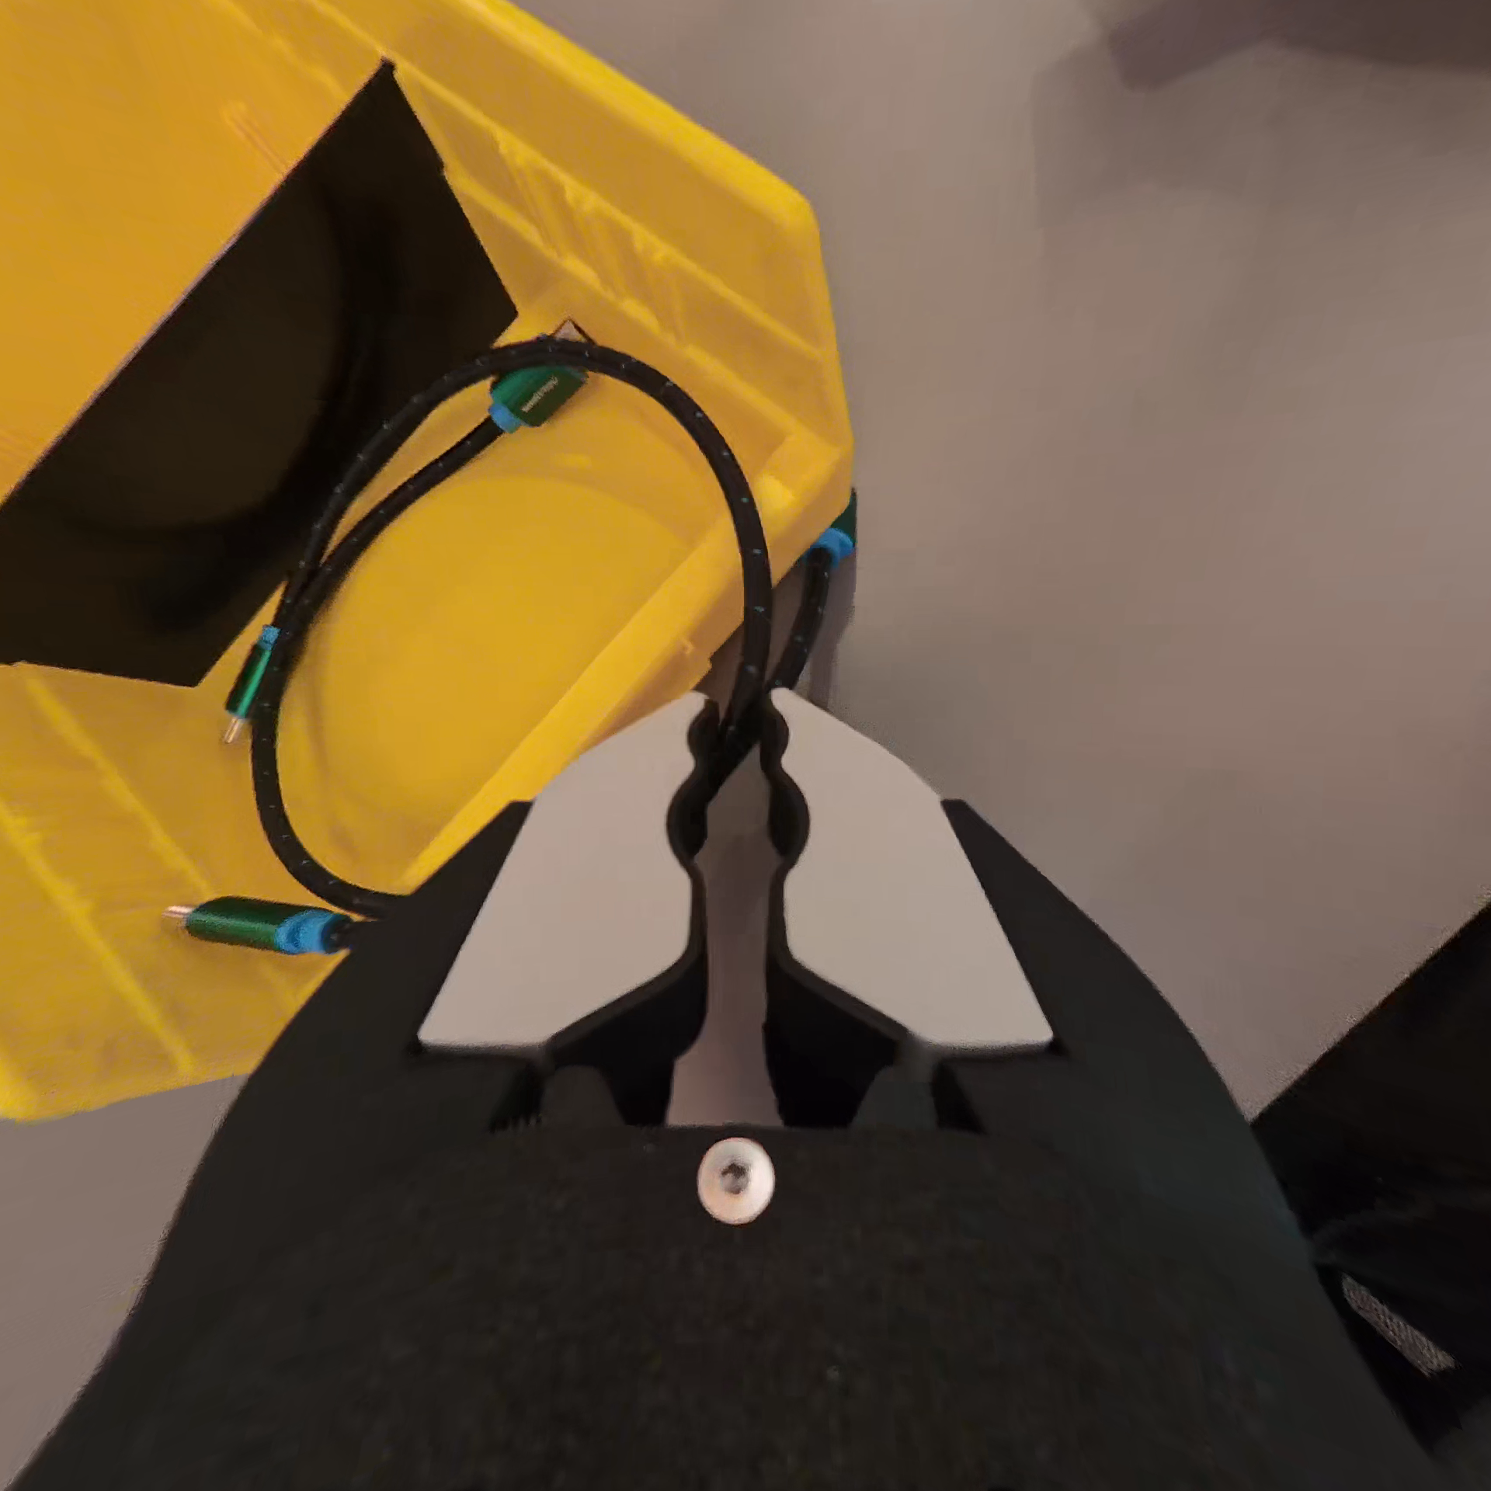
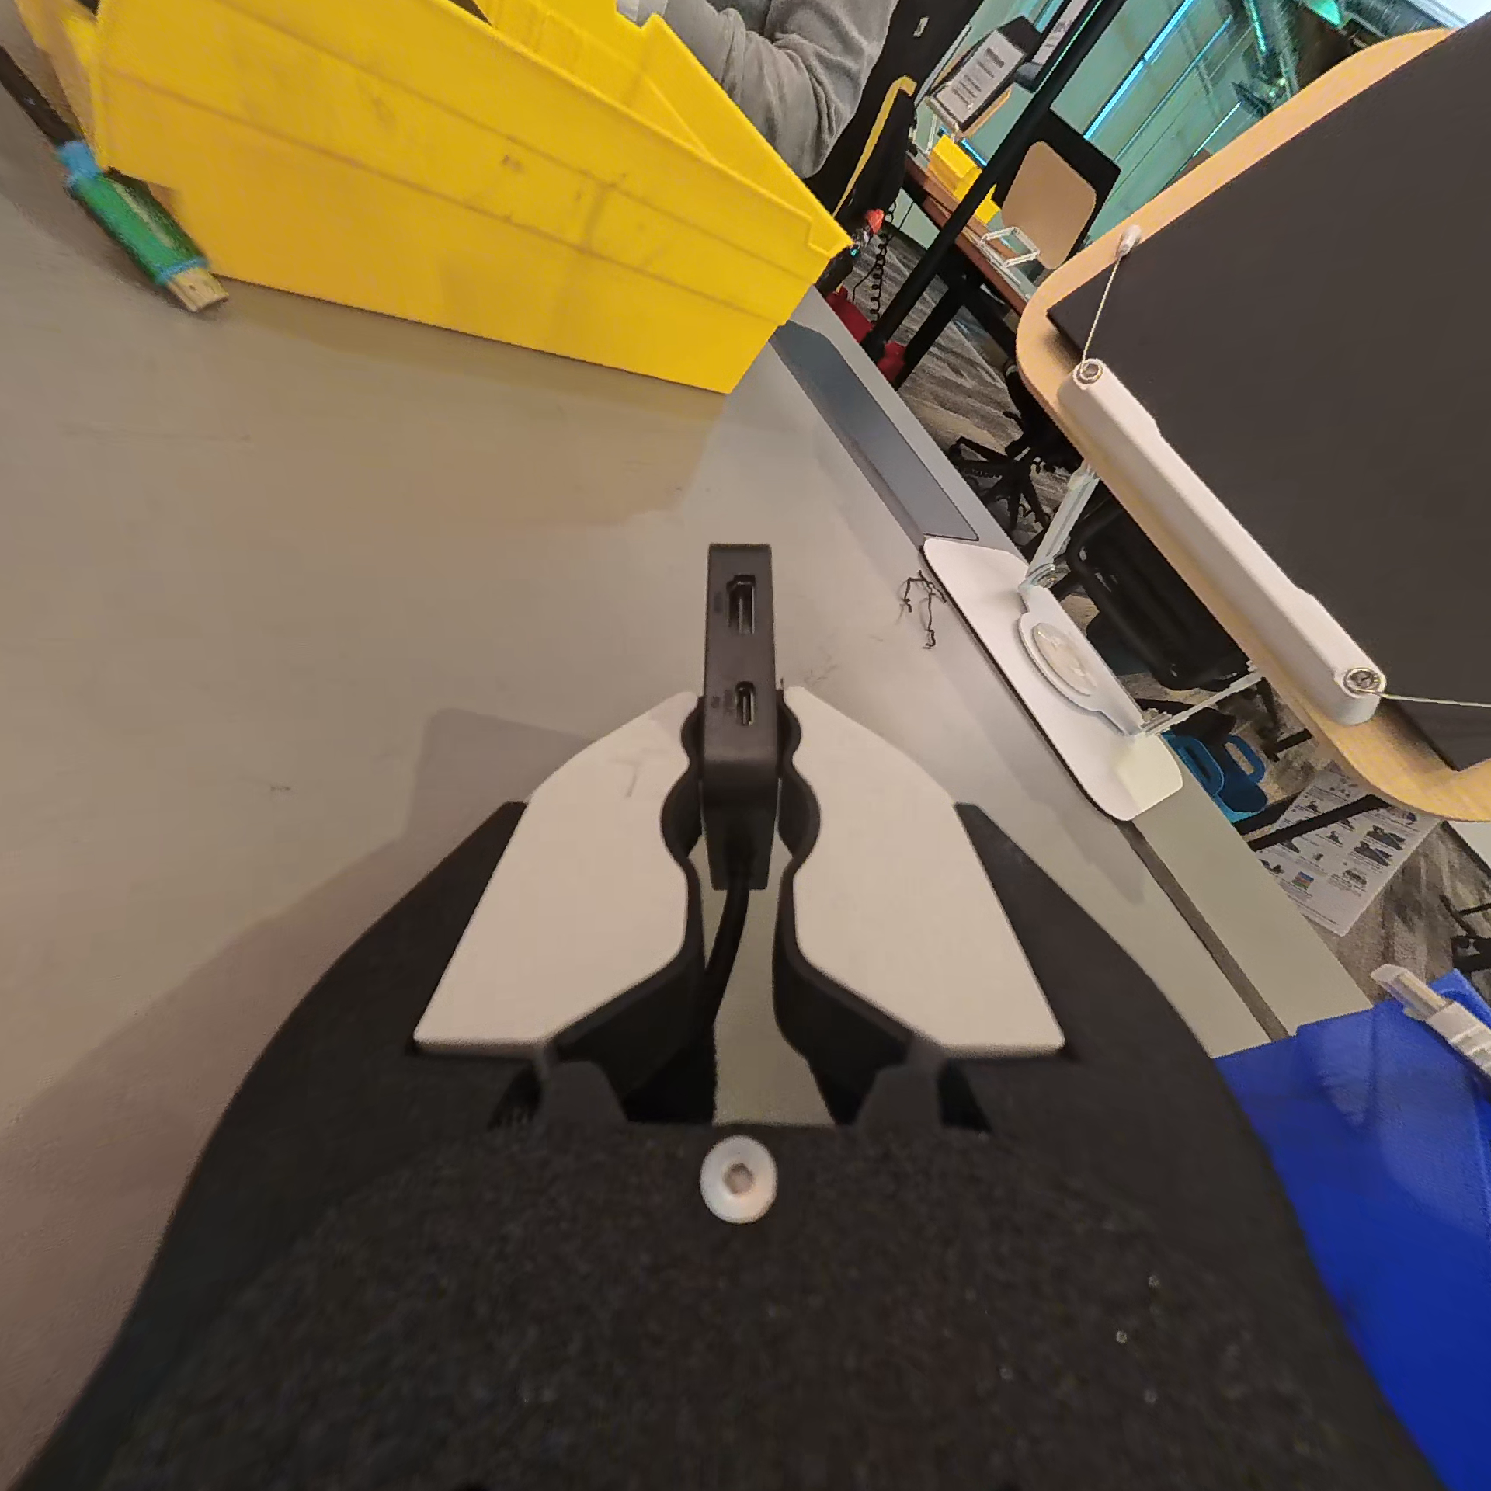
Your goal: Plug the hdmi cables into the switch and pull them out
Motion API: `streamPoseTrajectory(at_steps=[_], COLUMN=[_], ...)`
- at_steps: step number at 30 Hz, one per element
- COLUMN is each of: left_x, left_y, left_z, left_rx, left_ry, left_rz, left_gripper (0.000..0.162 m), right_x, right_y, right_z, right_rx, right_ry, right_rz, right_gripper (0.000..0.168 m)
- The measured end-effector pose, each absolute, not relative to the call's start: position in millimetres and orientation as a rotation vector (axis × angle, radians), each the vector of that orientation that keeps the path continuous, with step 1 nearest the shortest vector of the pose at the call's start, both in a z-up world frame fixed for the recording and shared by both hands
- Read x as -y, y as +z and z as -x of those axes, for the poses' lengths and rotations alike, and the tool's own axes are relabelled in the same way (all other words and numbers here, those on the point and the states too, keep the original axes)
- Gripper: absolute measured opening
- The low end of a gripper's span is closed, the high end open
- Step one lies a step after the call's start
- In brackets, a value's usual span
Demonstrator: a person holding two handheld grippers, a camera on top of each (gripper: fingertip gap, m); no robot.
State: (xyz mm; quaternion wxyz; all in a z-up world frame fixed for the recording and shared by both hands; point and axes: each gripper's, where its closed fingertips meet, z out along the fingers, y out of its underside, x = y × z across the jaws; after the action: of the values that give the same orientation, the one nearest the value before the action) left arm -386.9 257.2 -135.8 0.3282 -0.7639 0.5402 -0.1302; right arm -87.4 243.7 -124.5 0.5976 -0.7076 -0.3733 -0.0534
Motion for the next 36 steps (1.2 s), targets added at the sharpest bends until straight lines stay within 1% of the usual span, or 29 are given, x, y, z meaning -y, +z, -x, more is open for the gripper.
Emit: streamPoseTrajectory(at_steps=[2, 4, 10, 17, 21, 23, 25, 27, 32, 36], left_x=[-258.6, -263.2, -295.8, -317.7, -279.1, -238.2, -190.9, -148.5, -97.3, -58.1], left_y=[-130.6, -113.8, -24.6, 74.7, 120.6, 127.3, 118.2, 90.3, -23.0, -95.5], left_z=[386.5, 384.6, 396.1, 411.9, 385.7, 357.4, 324.9, 293.2, 243.0, 228.0], left_rx=[-1.41, -1.37, -1.118, -1.031, -1.084, -1.172, -1.284, -1.397, -1.544, -1.686], left_ry=[-0.353, -0.385, -0.536, -0.404, -0.433, -0.473, -0.543, -0.615, -0.717, -0.891], left_rz=[2.009, 1.973, 1.809, 1.561, 1.391, 1.307, 1.233, 1.207, 1.326, 1.414], left_gripper=[0.008, 0.007, 0.006, 0.005, 0.006, 0.005, 0.006, 0.005, 0.006, 0.006], right_x=[-243.5, -243.5, -242.9, -242.9, -242.8, -242.9, -242.8, -242.1, -240.7, -242.5], right_y=[-125.4, -125.9, -124.6, -121.0, -117.9, -115.8, -112.2, -107.2, -94.4, -95.4], right_z=[87.7, 88.3, 89.0, 86.5, 84.2, 82.6, 80.1, 77.9, 68.4, 64.1], right_rx=[0.87, 0.875, 0.875, 0.852, 0.832, 0.816, 0.794, 0.767, 0.68, 0.652], right_ry=[-0.125, -0.125, -0.119, -0.111, -0.108, -0.103, -0.098, -0.077, -0.024, 0.0], right_rz=[1.645, 1.645, 1.637, 1.627, 1.619, 1.614, 1.604, 1.586, 1.548, 1.565], right_gripper=[0.014, 0.014, 0.014, 0.014, 0.014, 0.014, 0.014, 0.014, 0.014, 0.014])
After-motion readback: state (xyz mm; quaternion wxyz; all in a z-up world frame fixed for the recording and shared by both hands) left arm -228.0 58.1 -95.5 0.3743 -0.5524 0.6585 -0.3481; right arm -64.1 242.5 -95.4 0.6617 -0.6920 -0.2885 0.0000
